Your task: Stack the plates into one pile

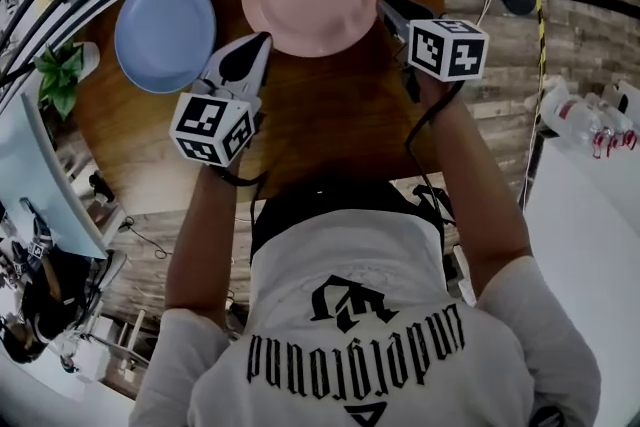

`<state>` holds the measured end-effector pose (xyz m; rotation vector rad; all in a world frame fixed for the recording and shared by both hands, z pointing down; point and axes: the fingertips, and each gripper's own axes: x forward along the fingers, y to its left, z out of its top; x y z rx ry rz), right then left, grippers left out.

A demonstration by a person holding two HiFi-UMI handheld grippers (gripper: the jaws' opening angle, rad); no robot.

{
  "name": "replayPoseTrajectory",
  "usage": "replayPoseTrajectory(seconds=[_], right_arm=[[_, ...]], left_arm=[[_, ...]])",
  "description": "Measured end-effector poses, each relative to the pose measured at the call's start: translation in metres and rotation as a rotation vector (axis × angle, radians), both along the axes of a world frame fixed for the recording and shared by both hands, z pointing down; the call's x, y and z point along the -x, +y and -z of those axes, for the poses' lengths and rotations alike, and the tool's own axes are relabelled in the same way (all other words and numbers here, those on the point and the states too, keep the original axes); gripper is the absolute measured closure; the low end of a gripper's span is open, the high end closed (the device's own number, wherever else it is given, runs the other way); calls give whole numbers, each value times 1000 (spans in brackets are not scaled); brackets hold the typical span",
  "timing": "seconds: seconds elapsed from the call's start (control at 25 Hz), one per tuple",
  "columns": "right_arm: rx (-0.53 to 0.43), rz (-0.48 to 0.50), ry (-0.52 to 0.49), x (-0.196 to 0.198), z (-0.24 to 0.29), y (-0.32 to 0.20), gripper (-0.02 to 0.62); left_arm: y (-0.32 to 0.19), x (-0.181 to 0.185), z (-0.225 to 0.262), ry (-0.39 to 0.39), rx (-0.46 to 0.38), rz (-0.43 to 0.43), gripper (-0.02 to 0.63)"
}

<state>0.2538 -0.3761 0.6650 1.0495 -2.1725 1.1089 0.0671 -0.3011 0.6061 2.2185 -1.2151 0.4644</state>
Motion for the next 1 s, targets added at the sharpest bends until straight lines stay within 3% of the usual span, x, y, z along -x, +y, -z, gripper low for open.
replayPoseTrajectory(seconds=[0.72,1.0], right_arm=[[139,-89,-64,11,-41,-20,523],[156,-146,-94,9,-42,-25,568]], left_arm=[[2,4,-22,2,24,22,560],[9,9,-22,0,23,33,560]])
